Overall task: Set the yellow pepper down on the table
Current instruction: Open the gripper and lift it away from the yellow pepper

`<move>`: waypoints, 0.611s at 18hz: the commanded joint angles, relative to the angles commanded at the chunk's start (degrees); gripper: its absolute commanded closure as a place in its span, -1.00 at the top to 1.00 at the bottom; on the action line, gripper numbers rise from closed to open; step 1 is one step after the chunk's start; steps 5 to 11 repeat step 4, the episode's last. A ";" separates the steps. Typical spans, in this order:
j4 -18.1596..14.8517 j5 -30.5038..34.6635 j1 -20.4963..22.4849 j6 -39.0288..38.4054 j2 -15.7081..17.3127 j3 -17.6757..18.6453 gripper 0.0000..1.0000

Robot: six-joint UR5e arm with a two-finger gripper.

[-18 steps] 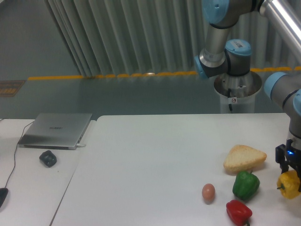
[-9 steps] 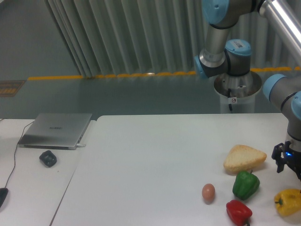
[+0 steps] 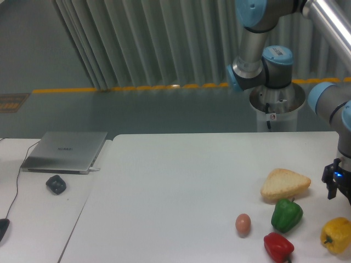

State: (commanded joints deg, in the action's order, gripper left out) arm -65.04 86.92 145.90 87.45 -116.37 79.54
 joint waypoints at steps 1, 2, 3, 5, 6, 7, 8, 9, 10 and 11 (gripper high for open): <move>0.00 0.17 0.00 -0.09 -0.09 0.09 1.00; 0.00 0.87 0.00 0.00 -0.09 0.00 1.00; 0.00 2.01 0.18 0.00 -0.09 0.09 1.00; 0.00 3.15 0.18 0.09 0.00 0.09 1.00; 0.00 3.15 0.18 0.09 0.00 0.09 1.00; 0.00 3.15 0.18 0.09 0.00 0.09 1.00; 0.00 3.15 0.18 0.09 0.00 0.09 1.00; 0.00 3.15 0.18 0.09 0.00 0.09 1.00; 0.00 3.15 0.18 0.09 0.00 0.09 1.00; 0.00 3.15 0.18 0.09 0.00 0.09 1.00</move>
